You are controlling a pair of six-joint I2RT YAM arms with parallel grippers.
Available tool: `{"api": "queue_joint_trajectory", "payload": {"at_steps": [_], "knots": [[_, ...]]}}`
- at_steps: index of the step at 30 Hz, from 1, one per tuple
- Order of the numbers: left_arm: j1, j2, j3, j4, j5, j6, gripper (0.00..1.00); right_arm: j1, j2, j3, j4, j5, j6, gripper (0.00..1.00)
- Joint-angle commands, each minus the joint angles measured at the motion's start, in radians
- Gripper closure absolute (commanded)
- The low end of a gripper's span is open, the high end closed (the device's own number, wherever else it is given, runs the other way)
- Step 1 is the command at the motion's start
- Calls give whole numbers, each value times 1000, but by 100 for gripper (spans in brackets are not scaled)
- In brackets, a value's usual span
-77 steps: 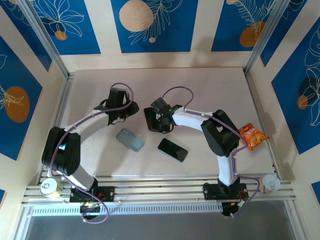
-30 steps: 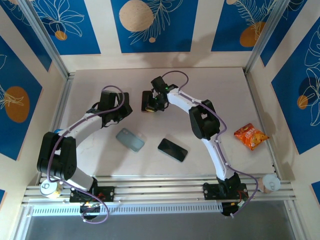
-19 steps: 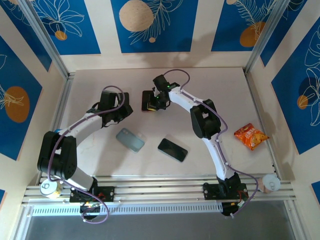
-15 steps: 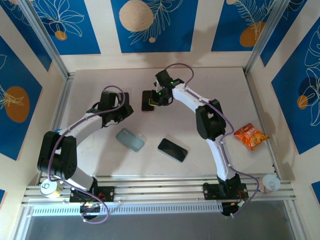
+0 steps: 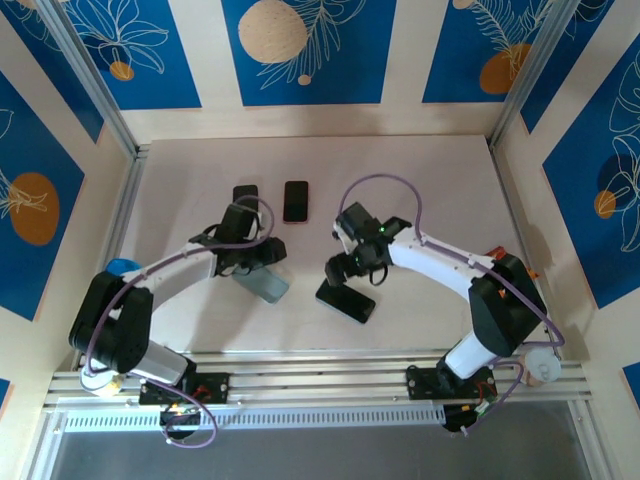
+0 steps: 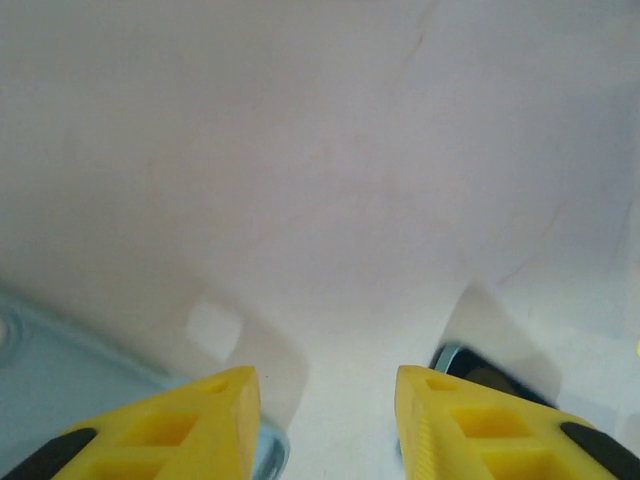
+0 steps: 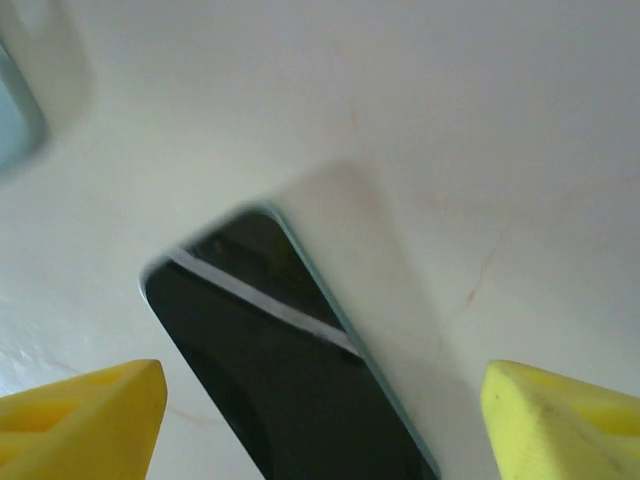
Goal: Put the phone into the phone case
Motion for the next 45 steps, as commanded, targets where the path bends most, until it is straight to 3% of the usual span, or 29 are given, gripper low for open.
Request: {"api": "queue_joint_trajectory", "payload": {"at_steps": [1,6,8,20,25,38,45], "knots": [[-26,-52,-55,-37,12,3,57,38,-41,-47,5,48,-49,16],[-59,-118,-114,-52,-3,-21,52,81,-26,-92,36,70,-102,9],[-62,-147,-149,-32,-9,-44,50,90,-5,-84,37,49,-126,1],[-65,-199,-163,-53,-40,-62,49,149,181,5,-23,13,-211,1],[-65,-189,-158,-61,-44,-65,49,156,265,49,-53,73,-203,0],[-65,-162,-120,-70,-47,-59,49,95,457,299,-189,22,-41,29],[-65,-151,-109,-73,-52,-56,49,83,474,351,-219,57,70,27]]}}
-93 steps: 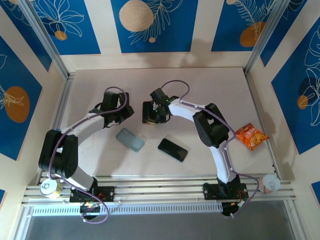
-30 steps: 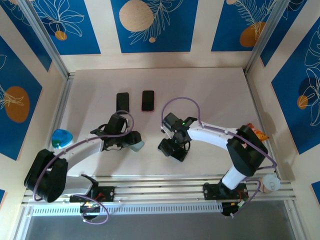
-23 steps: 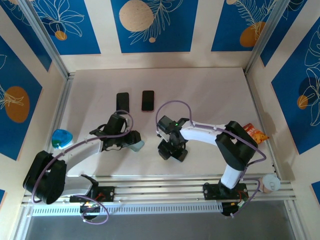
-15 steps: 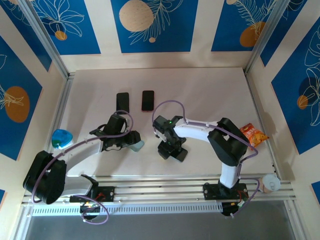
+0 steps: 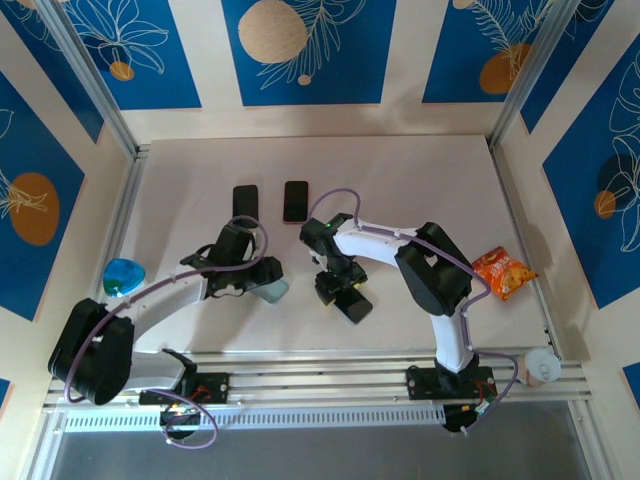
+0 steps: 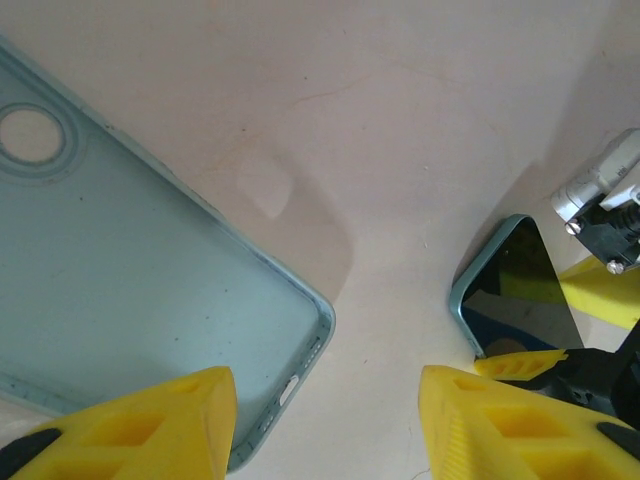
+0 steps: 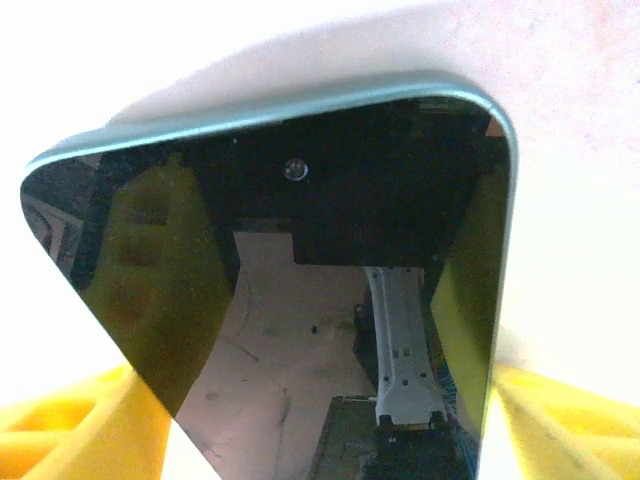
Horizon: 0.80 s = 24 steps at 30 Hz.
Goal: Put the phone into the phone case
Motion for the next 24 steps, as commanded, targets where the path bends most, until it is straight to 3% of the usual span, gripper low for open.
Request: {"api": "queue_joint_trajectory", "payload": {"at_steps": [1,3,9,16,24], "knots": [[-8,11,29,-28,-13,2,49,-14,29,25,101,31,82,25],[-8,14,28,-28,-14,1,49,-14,24,16,103,29,87,23],[-8,19,27,-25,-12,0,49,10,-43,-71,156,22,30,5],[-8,18,28,-31,-10,1,49,18,-135,-177,190,27,-44,4],[-8,14,29,-28,-10,-3,49,47,-138,-222,182,80,-70,13]]}}
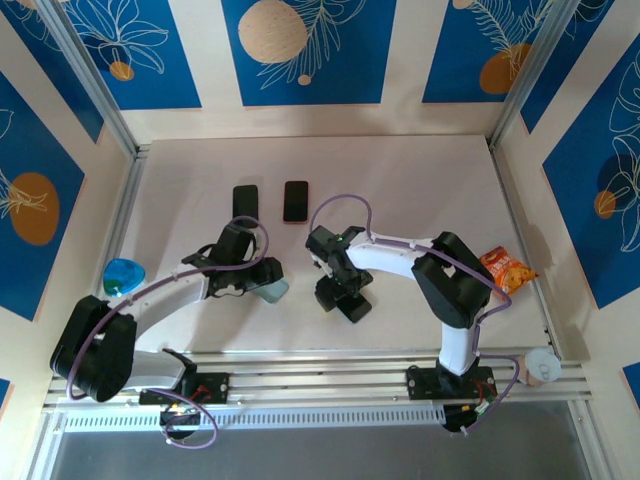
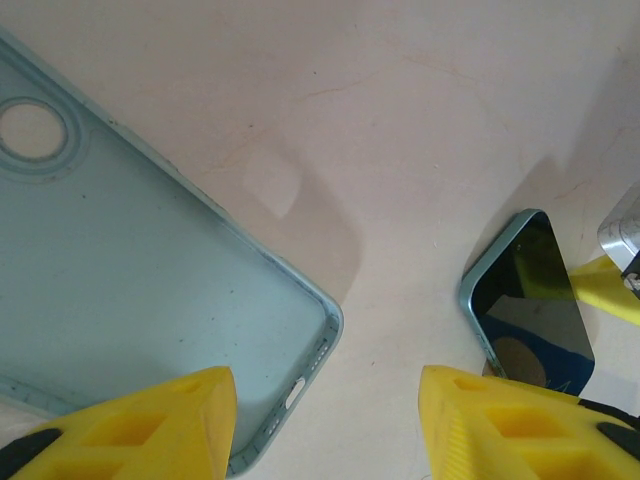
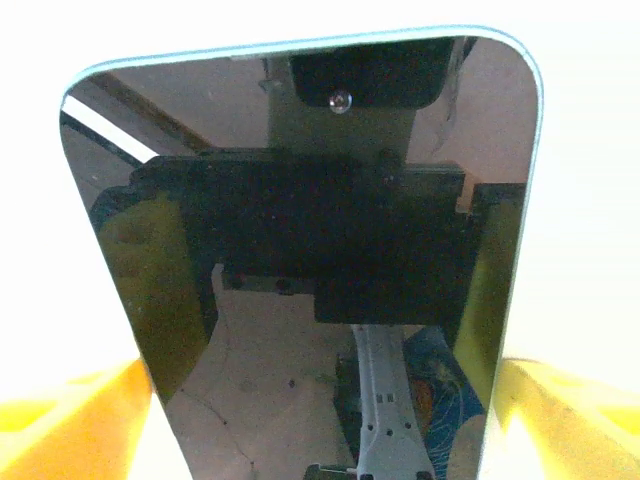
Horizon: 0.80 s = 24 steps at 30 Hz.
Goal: Put the phone into the phone case
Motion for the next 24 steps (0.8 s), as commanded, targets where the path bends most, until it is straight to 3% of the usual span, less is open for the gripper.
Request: {"api": "queue_joint_trajectory", "payload": {"at_steps": [1,6,12,18,24], "knots": [[-8,-1,30,-27,-10,-3,49,21,13,-22,-22,52,-16,15],[-8,16,50,-26,-6,1,53,59,57,-10,-22,115,-21,23],[-8,37,53,0,-2,-14,57,73,61,-5,-18,160,-21,40],[-8,73,68,44,35,13,57,69,-47,-25,40,138,-63,42],[-8,177,75,166,193,15,56,41,-140,-31,73,23,-99,44]]}}
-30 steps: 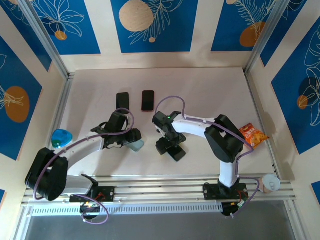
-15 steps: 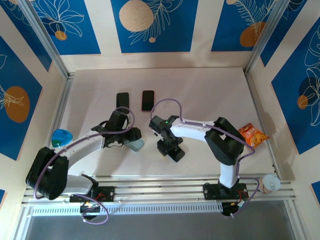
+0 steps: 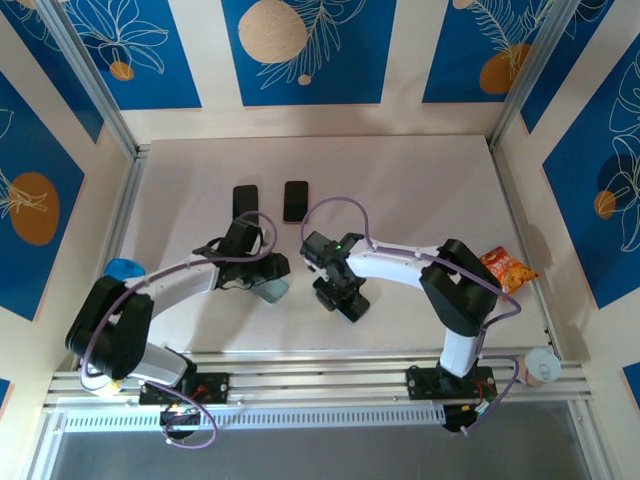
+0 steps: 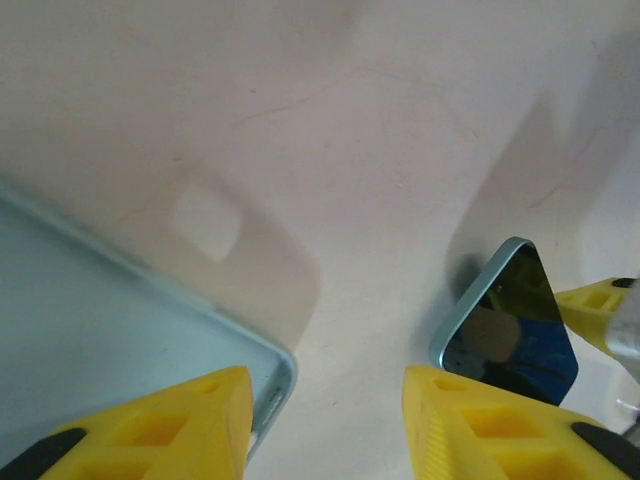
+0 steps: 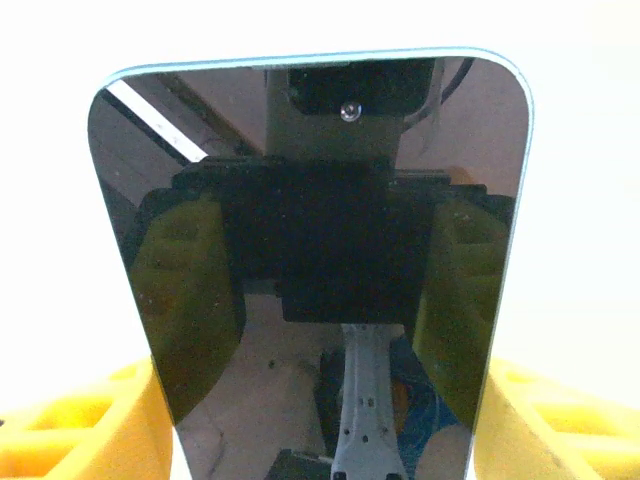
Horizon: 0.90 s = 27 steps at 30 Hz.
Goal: Put the phone into the phone case
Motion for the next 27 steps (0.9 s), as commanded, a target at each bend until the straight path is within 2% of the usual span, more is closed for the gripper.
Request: {"api": "queue_joint_trajectory", "payload": {"at_steps": [1,8,15,27], "knots": [[-8,55,20,110,133,2,56,-20,-79,2,29,-65,-34,44],[-11,126,27,275,277,-38,53,-54,-106,25,28,-131,-39,44],[-14,144,24,358,341,-60,51,-68,-99,56,29,-157,-40,44],[-48,214,49,423,401,-73,59,-68,-92,96,25,-161,-42,44]]}}
